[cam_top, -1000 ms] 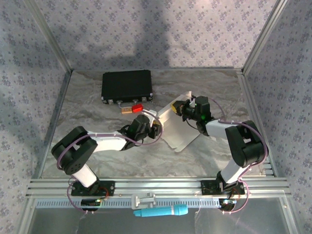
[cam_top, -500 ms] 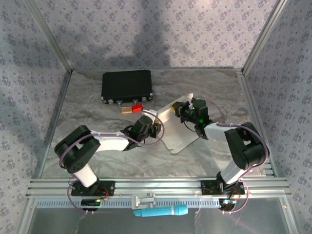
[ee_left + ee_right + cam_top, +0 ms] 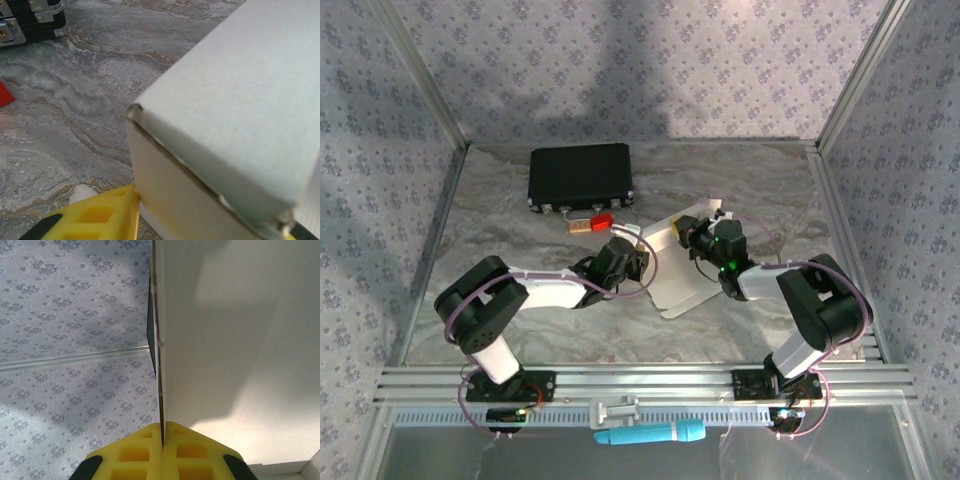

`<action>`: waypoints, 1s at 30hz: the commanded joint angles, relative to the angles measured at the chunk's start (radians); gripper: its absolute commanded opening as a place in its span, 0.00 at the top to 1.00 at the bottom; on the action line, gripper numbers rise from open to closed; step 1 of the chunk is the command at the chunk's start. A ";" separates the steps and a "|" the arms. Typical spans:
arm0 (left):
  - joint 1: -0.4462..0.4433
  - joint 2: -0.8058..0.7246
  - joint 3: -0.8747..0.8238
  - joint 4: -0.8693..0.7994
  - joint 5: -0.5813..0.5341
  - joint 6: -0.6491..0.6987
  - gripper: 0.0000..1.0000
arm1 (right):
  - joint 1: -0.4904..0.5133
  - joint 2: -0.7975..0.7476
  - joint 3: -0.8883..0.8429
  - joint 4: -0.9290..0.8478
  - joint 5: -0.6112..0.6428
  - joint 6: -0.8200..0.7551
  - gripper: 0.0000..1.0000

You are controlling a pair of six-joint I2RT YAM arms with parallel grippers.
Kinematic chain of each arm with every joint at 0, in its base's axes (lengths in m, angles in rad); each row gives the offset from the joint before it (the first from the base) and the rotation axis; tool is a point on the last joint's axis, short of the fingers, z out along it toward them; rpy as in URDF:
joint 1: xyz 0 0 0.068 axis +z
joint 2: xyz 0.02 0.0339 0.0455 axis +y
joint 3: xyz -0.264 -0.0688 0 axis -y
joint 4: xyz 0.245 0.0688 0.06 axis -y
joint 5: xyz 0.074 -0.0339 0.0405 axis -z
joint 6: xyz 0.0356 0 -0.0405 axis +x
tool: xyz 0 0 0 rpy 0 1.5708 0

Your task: Fold the paper box

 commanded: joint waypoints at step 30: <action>-0.059 0.019 0.292 -0.518 -0.348 -0.172 1.00 | 0.033 -0.296 0.130 -0.777 0.127 -0.060 0.44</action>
